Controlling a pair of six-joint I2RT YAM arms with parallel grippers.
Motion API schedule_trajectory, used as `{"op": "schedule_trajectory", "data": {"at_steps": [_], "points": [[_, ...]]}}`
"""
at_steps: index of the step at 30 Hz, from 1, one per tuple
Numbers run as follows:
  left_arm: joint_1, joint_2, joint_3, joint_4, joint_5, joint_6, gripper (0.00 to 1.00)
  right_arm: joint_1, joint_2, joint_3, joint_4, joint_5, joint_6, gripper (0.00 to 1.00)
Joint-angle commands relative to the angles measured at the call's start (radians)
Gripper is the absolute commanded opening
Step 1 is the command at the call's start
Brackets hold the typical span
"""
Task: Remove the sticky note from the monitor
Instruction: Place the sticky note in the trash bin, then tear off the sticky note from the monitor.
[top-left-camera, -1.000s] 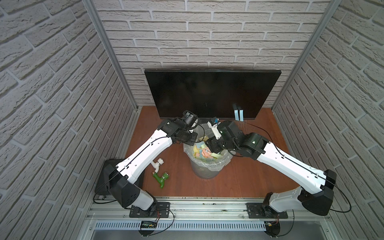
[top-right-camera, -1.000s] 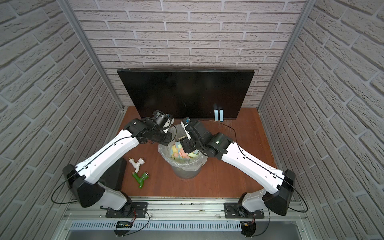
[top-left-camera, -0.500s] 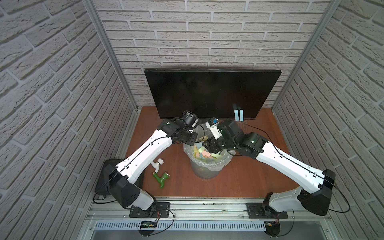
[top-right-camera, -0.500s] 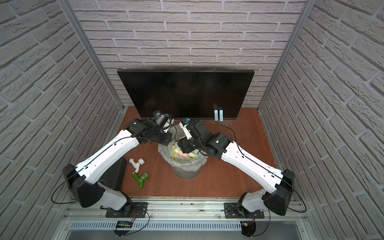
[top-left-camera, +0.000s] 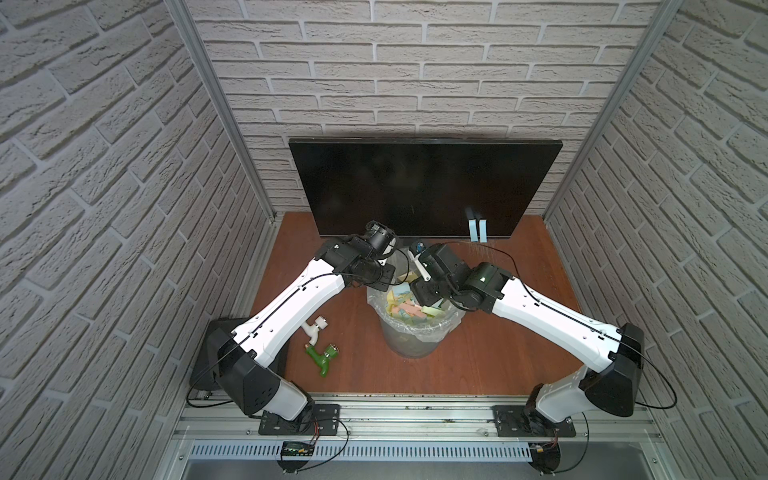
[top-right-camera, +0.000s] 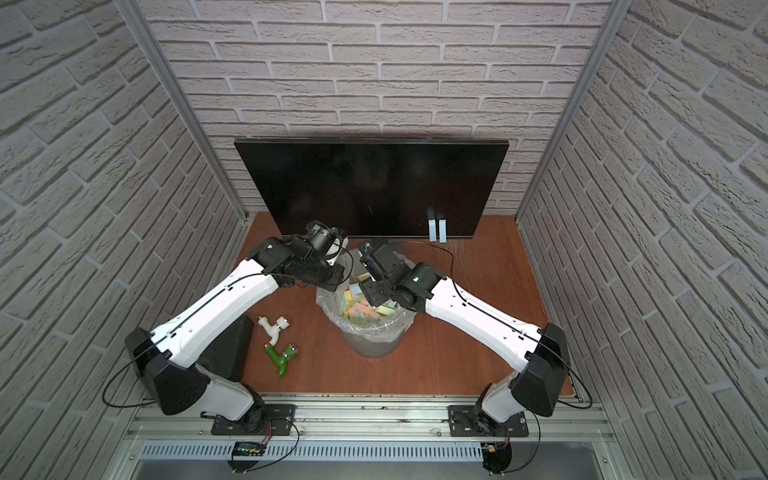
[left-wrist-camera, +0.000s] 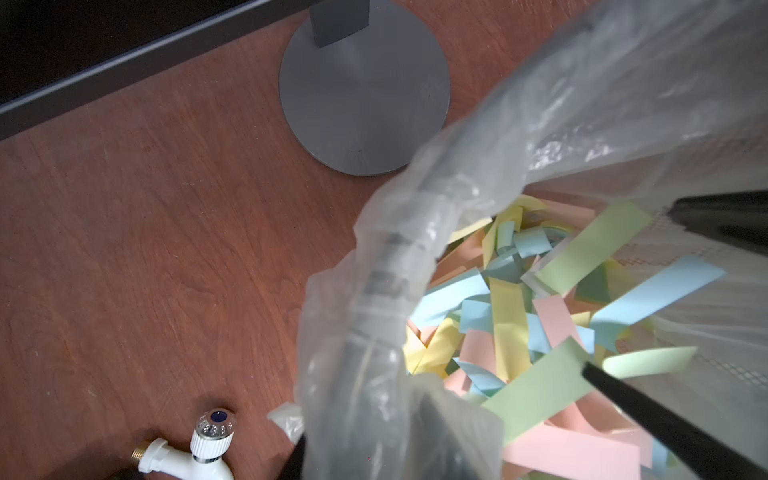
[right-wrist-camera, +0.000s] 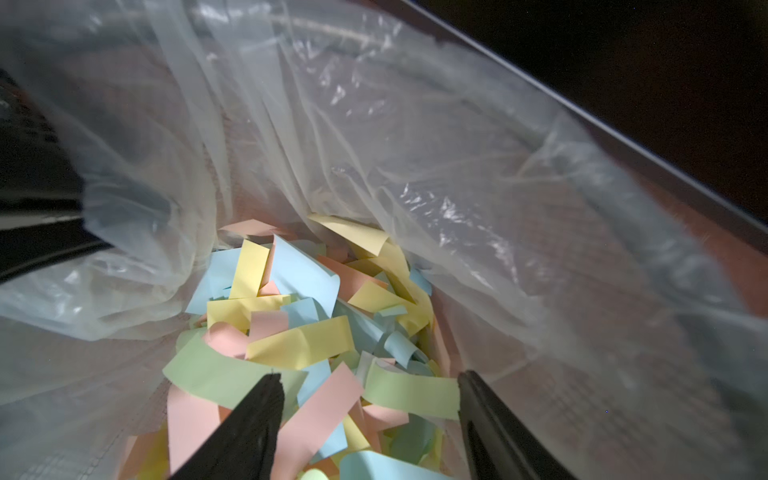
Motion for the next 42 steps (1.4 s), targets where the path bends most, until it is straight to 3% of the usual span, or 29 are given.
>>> {"op": "schedule_trajectory", "data": {"at_steps": [1,8,13,20,26,32,37,42], "points": [[-0.004,-0.016,-0.006,0.022,0.002,-0.008,0.34,0.002,-0.078,0.037,0.000,0.018,-0.018,0.71],[-0.004,-0.018,-0.006,0.018,0.003,-0.007,0.34,-0.020,-0.155,0.028,0.023,-0.076,0.042,0.72],[-0.004,-0.017,-0.001,0.014,0.003,-0.006,0.33,-0.076,-0.205,0.006,0.062,-0.209,0.121,0.72],[-0.004,-0.014,-0.001,0.016,0.006,-0.007,0.34,-0.322,-0.343,-0.128,0.220,-0.478,0.389,0.66],[-0.005,-0.016,0.001,0.014,0.004,-0.005,0.34,-0.532,-0.407,-0.264,0.294,-0.587,0.540,0.66],[-0.005,-0.016,-0.002,0.014,0.006,-0.005,0.34,-0.730,-0.429,-0.439,0.487,-0.700,0.699,0.64],[-0.004,-0.014,-0.002,0.016,0.003,-0.004,0.34,-0.823,-0.389,-0.513,0.639,-0.741,0.794,0.61],[-0.005,-0.013,-0.002,0.018,0.007,-0.007,0.34,-0.852,-0.333,-0.540,0.758,-0.742,0.846,0.57]]}}
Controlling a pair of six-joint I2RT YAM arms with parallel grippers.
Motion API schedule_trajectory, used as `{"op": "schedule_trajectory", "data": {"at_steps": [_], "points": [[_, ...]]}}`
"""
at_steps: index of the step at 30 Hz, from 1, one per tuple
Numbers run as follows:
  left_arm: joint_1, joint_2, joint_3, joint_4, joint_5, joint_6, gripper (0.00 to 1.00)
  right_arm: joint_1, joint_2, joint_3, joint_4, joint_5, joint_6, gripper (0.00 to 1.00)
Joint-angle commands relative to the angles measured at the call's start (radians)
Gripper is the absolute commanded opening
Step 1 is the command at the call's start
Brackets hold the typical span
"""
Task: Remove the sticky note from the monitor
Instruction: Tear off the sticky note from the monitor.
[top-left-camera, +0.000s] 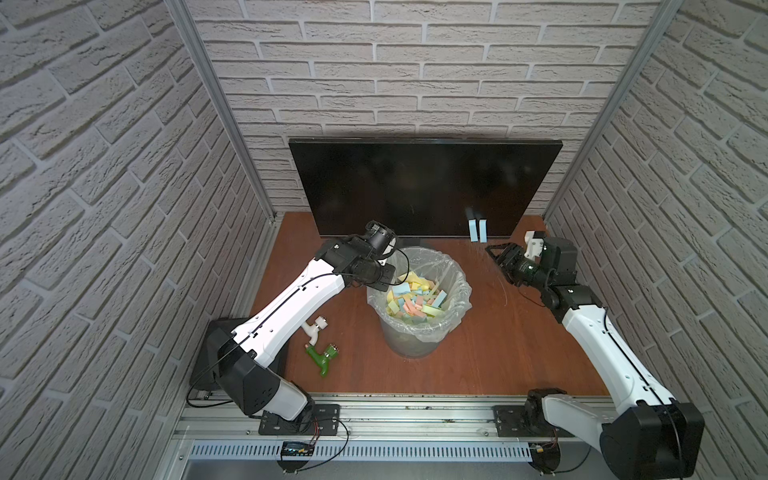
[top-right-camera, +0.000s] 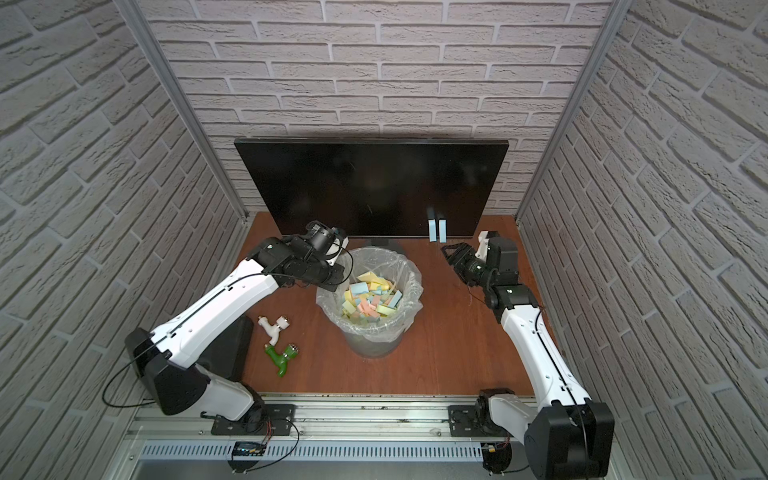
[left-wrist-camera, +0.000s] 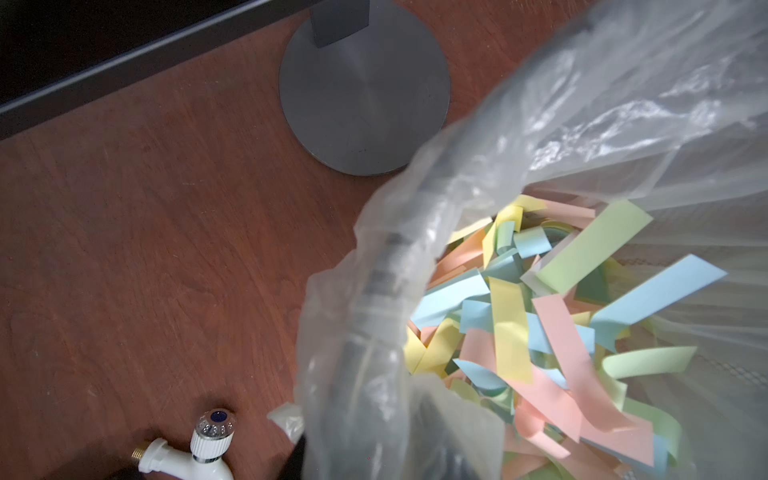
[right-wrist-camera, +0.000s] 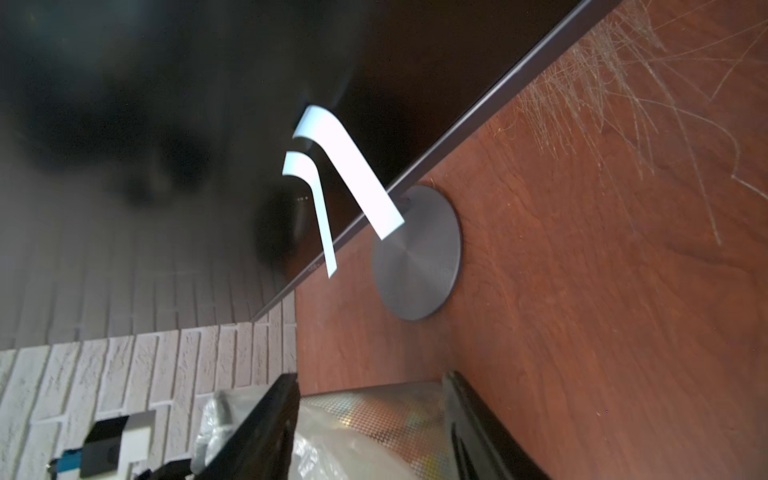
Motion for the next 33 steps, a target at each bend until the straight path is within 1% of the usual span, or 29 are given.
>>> {"op": "schedule_trajectory", "data": {"at_steps": [1,11,15,25,33], "points": [[-0.004,-0.013,-0.001,0.018,0.009,-0.008,0.34,-0.011,0.027,-0.018,0.182,-0.021,0.063,0.56],[-0.005,-0.014,-0.004,0.019,0.008,-0.007,0.34,-0.015,0.154,0.003,0.284,-0.017,0.079,0.54],[-0.006,-0.017,-0.003,0.019,0.009,-0.008,0.33,-0.015,0.173,0.004,0.294,-0.012,0.062,0.54],[-0.007,-0.018,-0.002,0.021,0.010,-0.008,0.33,-0.013,0.207,0.018,0.324,-0.007,0.045,0.46],[-0.006,-0.018,-0.004,0.020,0.011,-0.009,0.33,-0.012,0.246,0.039,0.346,-0.012,0.048,0.46]]}}
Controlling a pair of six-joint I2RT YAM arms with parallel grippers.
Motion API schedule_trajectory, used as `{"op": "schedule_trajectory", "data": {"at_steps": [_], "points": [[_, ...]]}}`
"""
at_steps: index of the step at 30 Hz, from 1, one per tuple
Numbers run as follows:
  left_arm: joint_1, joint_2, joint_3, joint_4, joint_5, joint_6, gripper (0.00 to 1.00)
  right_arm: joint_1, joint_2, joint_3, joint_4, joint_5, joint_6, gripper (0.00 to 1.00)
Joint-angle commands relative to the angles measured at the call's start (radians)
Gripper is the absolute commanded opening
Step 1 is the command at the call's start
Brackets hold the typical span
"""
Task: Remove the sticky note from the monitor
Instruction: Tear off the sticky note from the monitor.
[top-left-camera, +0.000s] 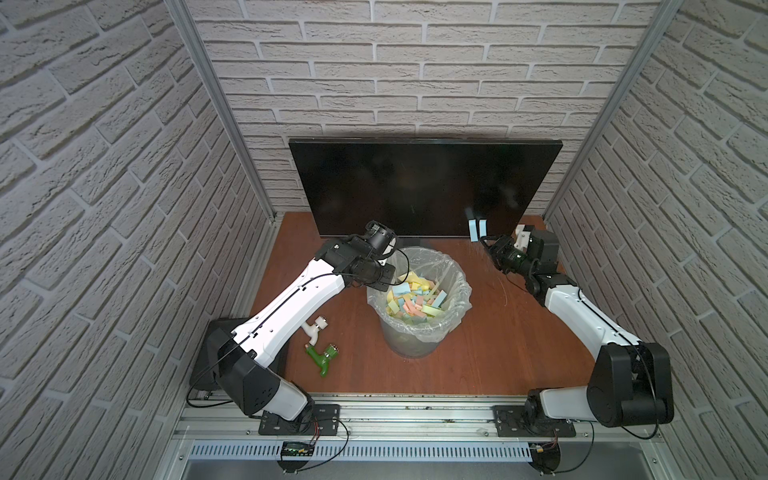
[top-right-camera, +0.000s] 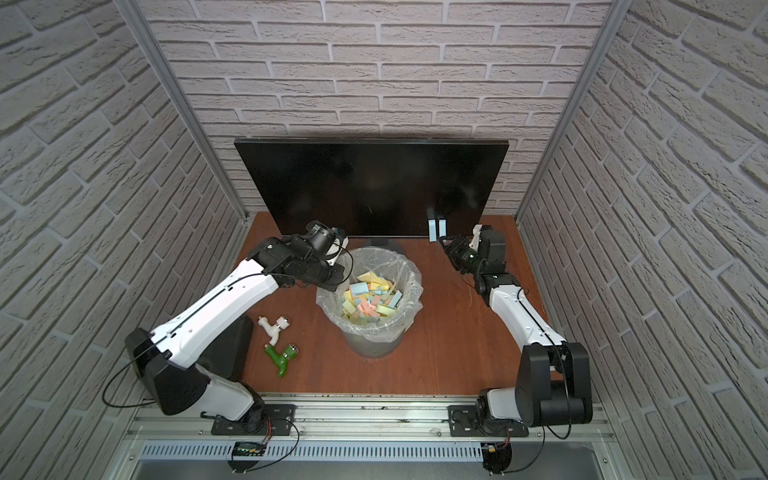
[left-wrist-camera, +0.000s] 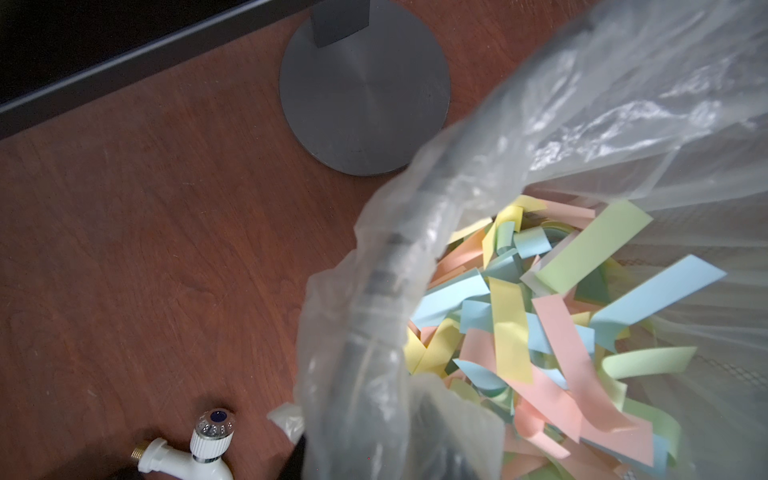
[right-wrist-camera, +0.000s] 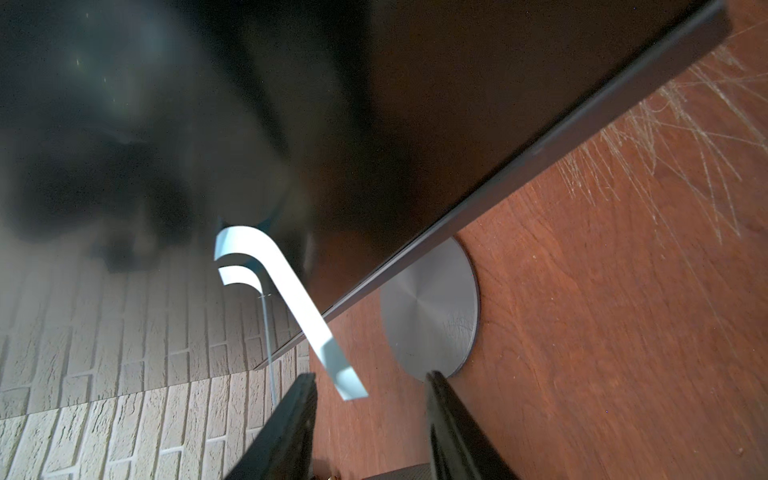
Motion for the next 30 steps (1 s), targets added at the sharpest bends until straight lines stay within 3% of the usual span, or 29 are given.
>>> {"op": "schedule_trajectory", "data": {"at_steps": [1,21,30], "points": [[-0.006,-0.018,-0.003,0.021,0.010,-0.009,0.33,-0.001,0.007,0.040,0.067,-0.008,-0.018,0.46],[-0.008,-0.020,-0.005,0.022,0.012,-0.010,0.33,0.010,0.043,0.090,0.075,-0.005,-0.024,0.36],[-0.007,-0.021,-0.008,0.024,0.012,-0.012,0.33,0.012,0.020,0.074,0.064,0.005,-0.030,0.19]]}}
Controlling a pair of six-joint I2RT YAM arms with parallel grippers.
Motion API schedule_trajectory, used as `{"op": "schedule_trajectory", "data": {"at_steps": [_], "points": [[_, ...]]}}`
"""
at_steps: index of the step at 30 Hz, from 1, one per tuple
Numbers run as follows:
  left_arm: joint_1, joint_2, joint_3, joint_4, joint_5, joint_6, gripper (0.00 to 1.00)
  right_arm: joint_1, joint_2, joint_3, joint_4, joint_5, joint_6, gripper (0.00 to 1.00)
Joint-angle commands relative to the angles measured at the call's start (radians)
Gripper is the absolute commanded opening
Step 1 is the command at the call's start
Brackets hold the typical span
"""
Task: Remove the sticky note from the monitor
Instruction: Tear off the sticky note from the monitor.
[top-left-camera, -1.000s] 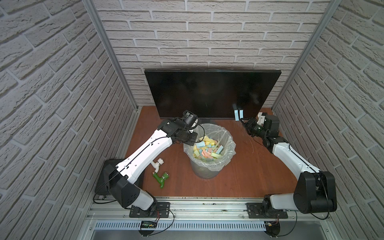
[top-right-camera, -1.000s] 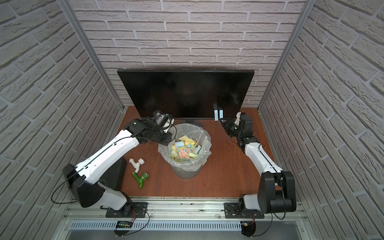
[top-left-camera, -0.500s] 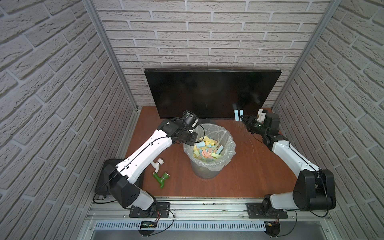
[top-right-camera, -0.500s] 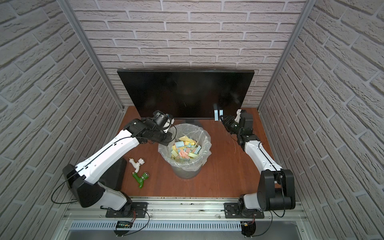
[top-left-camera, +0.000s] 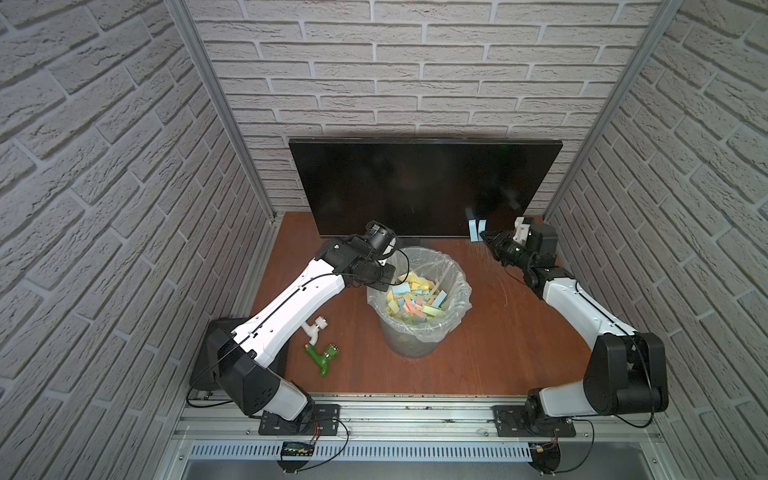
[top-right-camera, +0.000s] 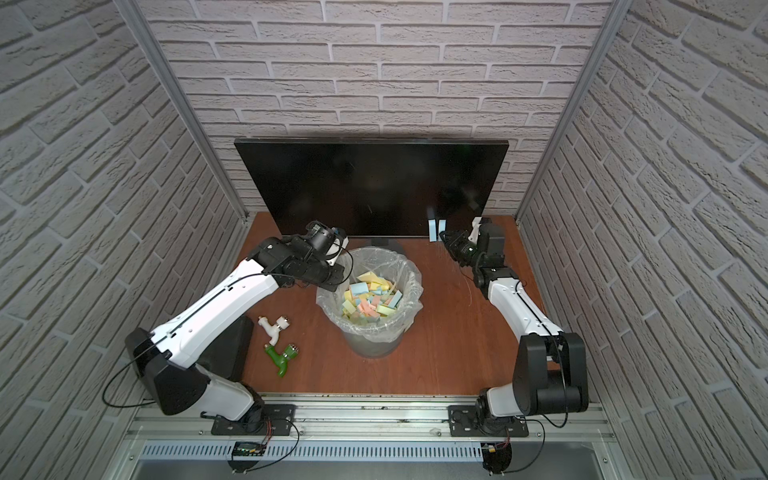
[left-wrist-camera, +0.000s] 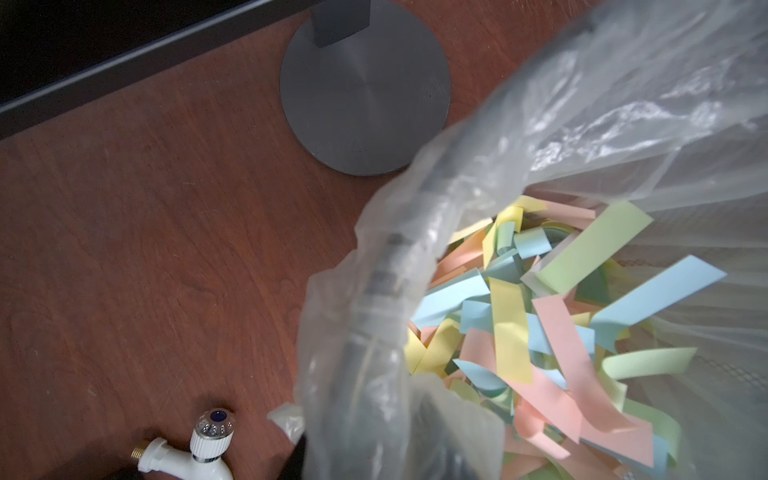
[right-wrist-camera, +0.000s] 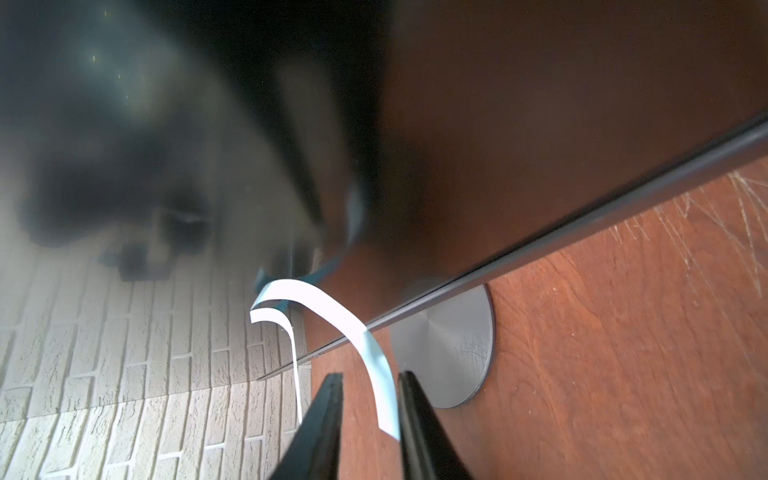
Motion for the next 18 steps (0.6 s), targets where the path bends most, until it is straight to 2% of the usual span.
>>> {"op": "schedule_trajectory", "data": {"at_steps": [1,5,18], "points": [[-0.007,-0.020,-0.008,0.023,0.013,-0.006,0.33,0.006,-0.031,0.010,0.034,0.005,-0.012,0.16],[-0.008,-0.021,-0.006,0.022,0.011,-0.004,0.33,0.005,-0.043,0.009,0.030,0.003,-0.004,0.04],[-0.007,-0.023,-0.011,0.024,0.005,-0.003,0.33,0.007,-0.169,0.002,-0.042,0.000,-0.027,0.03]]}}
